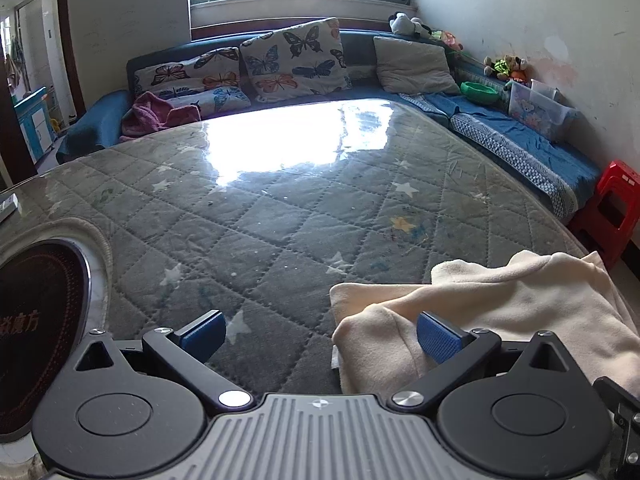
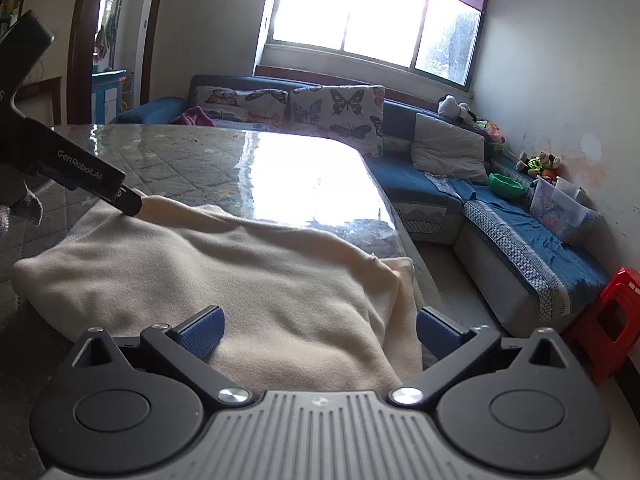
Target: Fold clothes
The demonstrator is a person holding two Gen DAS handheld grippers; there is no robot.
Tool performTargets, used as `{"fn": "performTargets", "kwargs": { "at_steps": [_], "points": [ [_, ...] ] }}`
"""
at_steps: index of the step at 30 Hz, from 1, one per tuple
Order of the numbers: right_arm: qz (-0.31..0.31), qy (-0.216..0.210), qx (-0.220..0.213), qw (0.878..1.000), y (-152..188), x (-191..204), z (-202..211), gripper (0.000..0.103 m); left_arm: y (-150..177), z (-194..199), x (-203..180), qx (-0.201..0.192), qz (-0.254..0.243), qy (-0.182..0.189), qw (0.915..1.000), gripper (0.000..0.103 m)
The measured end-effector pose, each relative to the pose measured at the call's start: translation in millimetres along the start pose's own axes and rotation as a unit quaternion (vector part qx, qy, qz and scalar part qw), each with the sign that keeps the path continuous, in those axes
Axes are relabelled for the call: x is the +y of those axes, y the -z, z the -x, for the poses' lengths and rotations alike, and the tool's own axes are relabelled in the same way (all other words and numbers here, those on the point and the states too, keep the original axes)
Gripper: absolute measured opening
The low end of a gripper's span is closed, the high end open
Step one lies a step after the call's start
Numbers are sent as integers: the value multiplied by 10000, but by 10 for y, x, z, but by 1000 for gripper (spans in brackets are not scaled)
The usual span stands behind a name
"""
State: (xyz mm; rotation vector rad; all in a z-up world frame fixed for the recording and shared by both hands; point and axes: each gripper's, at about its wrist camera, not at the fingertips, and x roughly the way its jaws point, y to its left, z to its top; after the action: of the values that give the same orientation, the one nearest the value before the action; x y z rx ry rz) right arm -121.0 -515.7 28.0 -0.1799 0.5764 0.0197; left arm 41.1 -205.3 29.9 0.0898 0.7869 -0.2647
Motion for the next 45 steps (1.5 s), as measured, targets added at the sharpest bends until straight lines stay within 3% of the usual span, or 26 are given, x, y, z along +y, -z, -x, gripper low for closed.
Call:
{"fn": "performTargets", "kwargs": {
  "at_steps": [17,27,37,41,45],
  "points": [
    [142,-48,-22,9999,6,171,93,103,252,153,212,167,232,-158,9995,103],
    [193,-228,-145,9994,-60,325,147,103,407,397,257,69,372,189,9991,103],
    [365,-375,62,9986,16,503,77,103,537,347,297,239,278,-74,9993,103],
    [325,-365,-12,9988,-5,490,124,103,492,452,351,118,591,169,9980,103],
    [270,-381,69,9989,-3,478,93,103,512,449,280,125,433,209,9988,103]
  ]
}}
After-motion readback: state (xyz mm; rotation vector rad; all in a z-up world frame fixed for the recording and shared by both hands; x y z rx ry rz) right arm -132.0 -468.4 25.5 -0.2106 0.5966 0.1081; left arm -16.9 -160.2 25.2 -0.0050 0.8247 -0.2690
